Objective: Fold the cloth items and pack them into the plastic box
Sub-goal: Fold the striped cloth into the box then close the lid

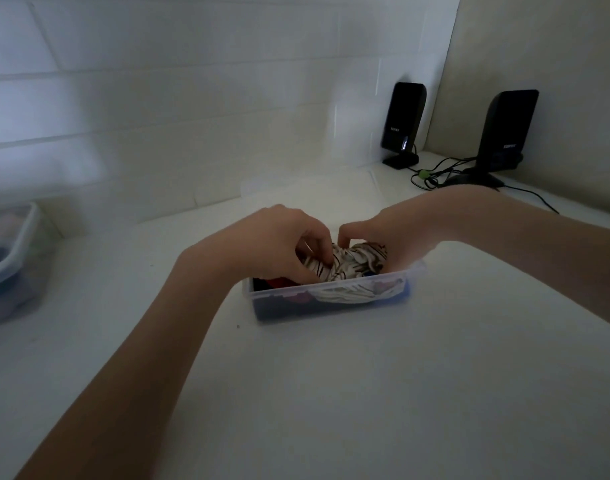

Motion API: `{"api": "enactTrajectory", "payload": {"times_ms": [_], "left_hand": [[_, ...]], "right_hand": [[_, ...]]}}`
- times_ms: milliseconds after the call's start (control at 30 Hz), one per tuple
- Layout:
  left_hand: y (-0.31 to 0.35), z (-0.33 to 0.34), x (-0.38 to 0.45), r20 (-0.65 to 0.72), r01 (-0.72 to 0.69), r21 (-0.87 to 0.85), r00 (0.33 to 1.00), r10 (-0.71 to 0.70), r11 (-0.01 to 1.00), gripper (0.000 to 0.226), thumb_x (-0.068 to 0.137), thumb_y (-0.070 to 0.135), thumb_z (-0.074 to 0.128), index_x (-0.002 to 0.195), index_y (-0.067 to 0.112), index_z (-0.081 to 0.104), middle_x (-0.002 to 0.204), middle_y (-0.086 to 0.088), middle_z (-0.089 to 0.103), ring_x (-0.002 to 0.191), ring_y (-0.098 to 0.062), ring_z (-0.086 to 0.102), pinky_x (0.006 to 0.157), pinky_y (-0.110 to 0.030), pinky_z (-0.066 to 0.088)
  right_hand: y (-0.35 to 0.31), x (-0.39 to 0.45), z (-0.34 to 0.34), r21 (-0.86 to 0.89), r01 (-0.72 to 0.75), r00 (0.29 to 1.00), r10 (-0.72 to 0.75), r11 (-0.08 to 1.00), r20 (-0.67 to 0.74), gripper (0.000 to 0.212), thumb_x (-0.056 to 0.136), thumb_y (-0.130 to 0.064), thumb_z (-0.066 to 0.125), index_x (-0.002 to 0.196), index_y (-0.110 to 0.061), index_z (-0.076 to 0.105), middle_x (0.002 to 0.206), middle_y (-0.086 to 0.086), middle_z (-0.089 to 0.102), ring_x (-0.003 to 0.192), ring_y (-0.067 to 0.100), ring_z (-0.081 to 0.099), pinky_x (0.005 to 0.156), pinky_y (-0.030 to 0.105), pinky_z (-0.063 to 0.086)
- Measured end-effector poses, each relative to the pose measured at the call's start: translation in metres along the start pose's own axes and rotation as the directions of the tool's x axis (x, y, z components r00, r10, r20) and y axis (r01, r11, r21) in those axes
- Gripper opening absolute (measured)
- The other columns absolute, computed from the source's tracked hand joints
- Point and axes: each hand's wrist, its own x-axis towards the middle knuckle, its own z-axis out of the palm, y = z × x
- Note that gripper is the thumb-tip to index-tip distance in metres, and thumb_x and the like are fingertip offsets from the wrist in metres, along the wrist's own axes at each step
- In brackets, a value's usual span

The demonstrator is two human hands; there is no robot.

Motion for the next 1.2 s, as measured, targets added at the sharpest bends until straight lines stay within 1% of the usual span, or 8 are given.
{"api": "enactTrajectory", "payload": {"times_ms": [333,467,567,733,833,933,1067,1200], "left_hand": [[0.003,0.004,0.0,0.039,0.048,0.094,0.998,-0.052,0.994,0.038,0.07,0.029,0.076,0.105,0.033,0.062,0.108,0.013,0.066,0.097,-0.006,0.06,0.09,-0.023,0.047],[0.002,0.004,-0.001,0.029,0.047,0.094,0.998,-0.049,0.995,0.036,0.071,0.032,0.075,0.104,0.034,0.062,0.107,0.013,0.066,0.097,-0.006,0.06,0.091,-0.025,0.048],[0.001,0.004,0.0,0.027,0.043,0.09,0.999,-0.046,0.995,0.035,0.071,0.032,0.075,0.104,0.033,0.063,0.105,0.013,0.066,0.094,-0.004,0.059,0.09,-0.023,0.047],[0.0,0.005,-0.001,0.018,0.041,0.091,0.999,-0.043,0.995,0.039,0.071,0.031,0.075,0.107,0.033,0.062,0.105,0.014,0.065,0.093,-0.005,0.059,0.088,-0.021,0.046],[-0.001,0.006,0.0,0.002,0.028,0.11,1.0,-0.029,0.994,0.039,0.071,0.033,0.074,0.108,0.033,0.062,0.108,0.012,0.065,0.095,-0.007,0.059,0.088,-0.023,0.047],[-0.004,0.006,-0.001,0.003,0.022,0.086,1.0,-0.023,0.996,0.039,0.07,0.034,0.075,0.107,0.034,0.063,0.108,0.012,0.066,0.097,-0.007,0.06,0.09,-0.025,0.048],[-0.011,0.002,-0.004,-0.032,-0.041,-0.087,0.999,0.039,0.995,0.029,0.072,0.03,0.075,0.101,0.03,0.069,0.1,0.012,0.071,0.093,-0.002,0.065,0.083,-0.017,0.051],[-0.019,-0.003,-0.004,-0.209,-0.08,-0.326,0.978,0.01,0.942,0.008,0.08,0.028,0.069,0.085,0.028,0.075,0.082,0.013,0.073,0.075,0.004,0.064,0.064,-0.008,0.045]], "right_hand": [[-0.001,0.001,0.003,0.026,0.022,0.998,-0.021,0.999,-0.064,0.058,0.083,-0.035,0.064,0.131,-0.031,0.032,0.078,-0.013,0.045,0.066,0.003,0.046,0.05,0.019,0.034],[0.004,-0.012,-0.005,0.152,0.058,0.998,-0.06,0.987,0.012,0.06,0.085,-0.037,0.062,0.138,-0.029,0.035,0.121,-0.005,0.057,0.095,0.011,0.051,0.078,0.023,0.037],[0.0,-0.016,-0.012,0.173,0.042,0.999,-0.035,0.984,-0.04,0.059,0.081,-0.046,0.063,0.135,-0.03,0.044,0.124,-0.006,0.057,0.1,0.009,0.046,0.086,0.024,0.033],[-0.018,0.008,0.003,-0.036,-0.009,0.98,0.002,0.999,-0.201,0.048,0.077,-0.039,0.067,0.119,-0.02,0.053,0.108,0.001,0.061,0.089,0.018,0.056,0.07,0.027,0.045],[-0.02,0.01,0.006,-0.1,-0.034,0.971,0.009,0.994,-0.238,0.046,0.079,-0.039,0.064,0.118,-0.018,0.051,0.098,0.001,0.059,0.082,0.018,0.055,0.054,0.023,0.037],[-0.019,0.011,0.008,-0.127,-0.044,0.957,0.006,0.991,-0.289,0.043,0.081,-0.039,0.062,0.117,-0.021,0.048,0.091,-0.002,0.052,0.079,0.017,0.05,0.05,0.023,0.03],[-0.003,0.003,0.012,0.142,0.029,0.962,0.011,0.989,-0.273,0.043,0.077,-0.038,0.068,0.116,-0.029,0.052,0.099,-0.008,0.055,0.088,0.014,0.051,0.072,0.027,0.043],[0.017,-0.016,0.022,0.575,0.263,0.911,-0.002,0.775,-0.412,0.043,0.073,-0.034,0.075,0.112,-0.035,0.058,0.107,-0.015,0.066,0.102,0.001,0.06,0.091,0.024,0.046]]}}
